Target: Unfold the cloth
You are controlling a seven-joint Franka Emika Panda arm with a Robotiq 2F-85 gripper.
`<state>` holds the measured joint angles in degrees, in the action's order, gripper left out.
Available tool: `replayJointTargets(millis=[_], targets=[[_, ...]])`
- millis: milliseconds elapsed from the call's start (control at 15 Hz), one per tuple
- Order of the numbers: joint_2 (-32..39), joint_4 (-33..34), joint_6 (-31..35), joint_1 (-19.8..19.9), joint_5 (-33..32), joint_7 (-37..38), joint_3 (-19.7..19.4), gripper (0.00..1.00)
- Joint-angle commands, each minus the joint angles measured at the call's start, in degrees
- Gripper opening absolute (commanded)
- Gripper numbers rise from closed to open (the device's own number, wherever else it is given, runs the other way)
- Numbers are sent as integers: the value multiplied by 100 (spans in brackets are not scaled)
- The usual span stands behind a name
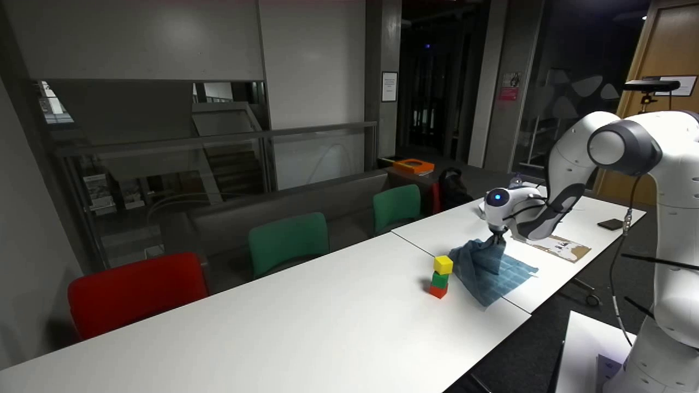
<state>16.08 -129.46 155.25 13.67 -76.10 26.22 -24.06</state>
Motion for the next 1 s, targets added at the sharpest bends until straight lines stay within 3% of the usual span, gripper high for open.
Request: replayJointTargets(millis=[0, 200, 600, 733, 933], targets=[[-365, -84, -518, 22, -208, 282, 216, 1], [-434, 51, -946, -27, -735, 472, 316, 1], [-222, 552, -1889, 49, -2487, 962, 576, 1], [-44, 829, -1762, 164, -2705, 882, 679, 1], [261, 1264, -1328, 346, -2503, 900, 801, 1]])
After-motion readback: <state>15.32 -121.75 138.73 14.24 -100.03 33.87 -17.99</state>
